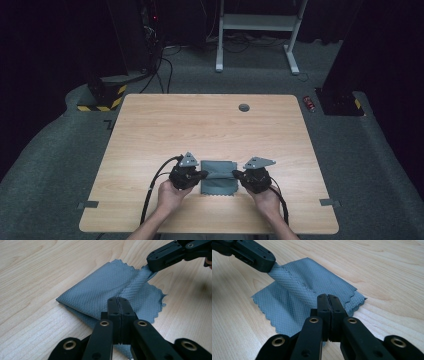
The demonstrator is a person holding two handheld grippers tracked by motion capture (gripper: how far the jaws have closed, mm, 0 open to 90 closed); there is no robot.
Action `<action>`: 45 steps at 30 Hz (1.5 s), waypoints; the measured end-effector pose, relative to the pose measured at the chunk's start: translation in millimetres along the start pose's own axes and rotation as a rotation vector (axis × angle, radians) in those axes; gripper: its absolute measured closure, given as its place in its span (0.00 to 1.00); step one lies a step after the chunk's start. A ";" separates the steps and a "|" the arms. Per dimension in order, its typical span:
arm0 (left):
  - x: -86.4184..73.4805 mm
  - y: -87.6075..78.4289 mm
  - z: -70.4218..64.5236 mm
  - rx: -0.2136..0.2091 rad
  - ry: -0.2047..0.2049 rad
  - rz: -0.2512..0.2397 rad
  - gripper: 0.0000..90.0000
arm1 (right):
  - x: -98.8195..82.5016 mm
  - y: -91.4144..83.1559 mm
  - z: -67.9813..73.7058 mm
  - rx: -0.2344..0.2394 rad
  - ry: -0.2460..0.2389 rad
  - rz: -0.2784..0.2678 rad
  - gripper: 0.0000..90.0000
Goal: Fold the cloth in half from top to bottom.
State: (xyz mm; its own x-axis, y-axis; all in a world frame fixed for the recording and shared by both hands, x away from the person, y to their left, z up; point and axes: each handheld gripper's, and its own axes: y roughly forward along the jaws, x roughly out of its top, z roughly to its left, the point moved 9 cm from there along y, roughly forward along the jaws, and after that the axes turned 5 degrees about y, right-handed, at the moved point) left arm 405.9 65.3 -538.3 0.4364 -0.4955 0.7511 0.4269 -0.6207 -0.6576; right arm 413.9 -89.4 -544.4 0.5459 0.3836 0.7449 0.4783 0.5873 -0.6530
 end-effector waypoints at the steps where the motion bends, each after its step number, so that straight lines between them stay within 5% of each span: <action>1: -0.7 0.2 -0.3 0.003 0.003 0.002 0.99 | -0.9 0.2 0.5 -0.002 -0.007 0.000 0.99; 8: -6.0 0.8 -5.4 0.035 0.054 0.027 0.99 | -8.7 4.0 4.0 0.000 -0.026 0.018 0.99; 31: -23.4 0.0 -20.7 0.052 0.115 0.069 0.99 | -27.3 5.1 17.2 0.003 -0.082 0.051 0.98; 38: -32.0 -1.0 -25.3 0.027 0.095 0.084 0.96 | -33.2 4.8 18.6 0.005 -0.087 0.062 0.93; 45: -23.4 -13.7 -25.7 0.010 0.044 0.023 0.85 | -20.7 -11.7 14.3 0.039 0.001 -0.024 0.89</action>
State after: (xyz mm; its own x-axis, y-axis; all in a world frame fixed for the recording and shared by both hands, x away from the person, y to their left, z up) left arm 369.4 69.7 -545.3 0.4106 -0.5358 0.7378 0.4250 -0.6034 -0.6748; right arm 387.2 -94.1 -550.2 0.5354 0.3683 0.7601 0.4640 0.6237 -0.6290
